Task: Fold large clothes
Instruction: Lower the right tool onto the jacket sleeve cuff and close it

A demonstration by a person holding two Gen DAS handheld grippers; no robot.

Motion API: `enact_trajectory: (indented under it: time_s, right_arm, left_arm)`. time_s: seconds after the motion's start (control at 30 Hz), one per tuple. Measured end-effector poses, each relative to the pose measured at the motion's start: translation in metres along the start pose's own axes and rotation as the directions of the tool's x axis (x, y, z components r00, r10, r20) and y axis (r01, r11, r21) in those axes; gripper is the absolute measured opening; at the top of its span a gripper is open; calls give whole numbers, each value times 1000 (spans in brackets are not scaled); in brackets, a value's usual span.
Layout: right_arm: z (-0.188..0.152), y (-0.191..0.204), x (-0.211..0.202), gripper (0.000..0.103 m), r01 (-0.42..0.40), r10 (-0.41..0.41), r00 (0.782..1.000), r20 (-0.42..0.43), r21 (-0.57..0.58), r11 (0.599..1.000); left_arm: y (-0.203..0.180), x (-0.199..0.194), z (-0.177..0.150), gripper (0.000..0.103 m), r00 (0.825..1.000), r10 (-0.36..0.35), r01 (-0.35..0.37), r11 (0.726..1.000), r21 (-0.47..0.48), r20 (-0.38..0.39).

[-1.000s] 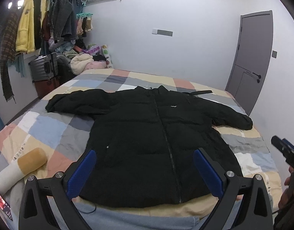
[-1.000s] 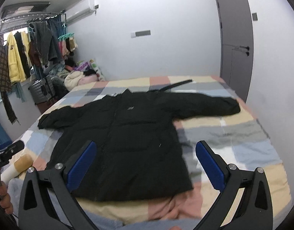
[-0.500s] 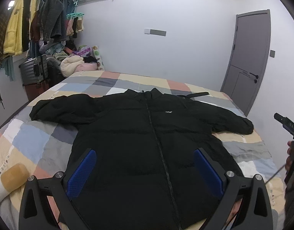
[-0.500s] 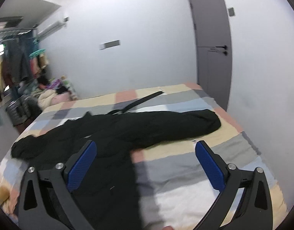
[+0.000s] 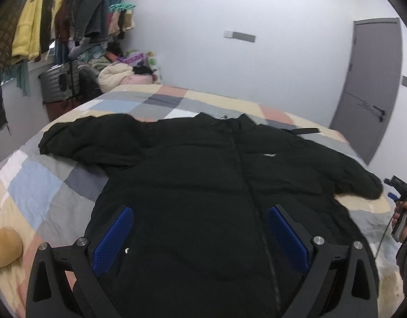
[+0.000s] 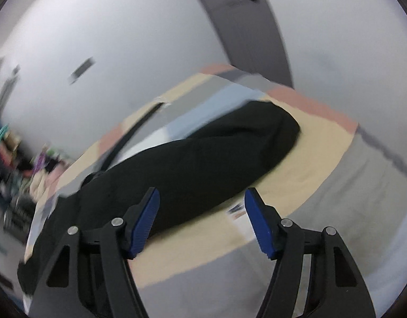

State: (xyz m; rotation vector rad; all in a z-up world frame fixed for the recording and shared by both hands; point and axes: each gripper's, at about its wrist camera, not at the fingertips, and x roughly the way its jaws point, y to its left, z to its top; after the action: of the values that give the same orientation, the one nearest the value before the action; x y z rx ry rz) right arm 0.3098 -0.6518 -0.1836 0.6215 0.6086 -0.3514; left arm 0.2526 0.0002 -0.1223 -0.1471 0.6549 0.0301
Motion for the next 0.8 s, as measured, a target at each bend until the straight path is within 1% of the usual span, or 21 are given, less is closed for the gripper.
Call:
enact_trajectory:
  time_s: [0.1,0.23,0.33,0.4,0.47,0.53,0.6,0.63,0.67,0.7,0.73,0.8]
  right_arm:
    - [7,-24,34,66,18,-16,1000,-23,94,995]
    - [17,-54,65,66,51,-55,998,15,170,984]
    - [23,-74,85,66,49,-58,998,35,229,972]
    - [28,-82,94,66,34,-51,997,59,254,967]
    - [35,-84,99,66,23,-50,994,97,255,967]
    - [41,-84,102,66,31,-66,989,131,254,967]
    - [46,-86,104,66,48,-89,985,145,263,964]
    - [48,-87,106,64,45,-87,985,148,263,964]
    - [50,-86,105,53,39,-79,986,148,256,966]
    - [51,-86,102,40,38,-78,985,151,249,968]
    - [53,-86,98,35,31,-71,985,157,242,970]
    - [60,-81,87,17,35,-73,982,172,216,976]
  left_arm:
    - [6,21,1,102,999,25,-25,1000,-14,-22]
    - [11,45,0,102,998,50,-51,999,-16,-40]
    - [14,65,-6,102,996,58,-60,998,-21,-73]
    - [14,78,-8,102,994,30,-33,999,-30,-107]
    - [16,88,-10,102,992,35,-39,999,-32,-123]
    - [15,94,-13,102,990,37,-41,999,-25,-133]
    - [15,99,-16,102,989,44,-48,999,-25,-142]
    - [16,101,-16,102,988,48,-52,998,-26,-147]
    - [16,102,-16,102,987,50,-55,998,-30,-152]
    - [16,103,-16,102,987,47,-53,998,-33,-155]
    - [16,102,-16,102,987,47,-52,998,-30,-154]
    - [15,101,-15,102,988,48,-52,998,-26,-146]
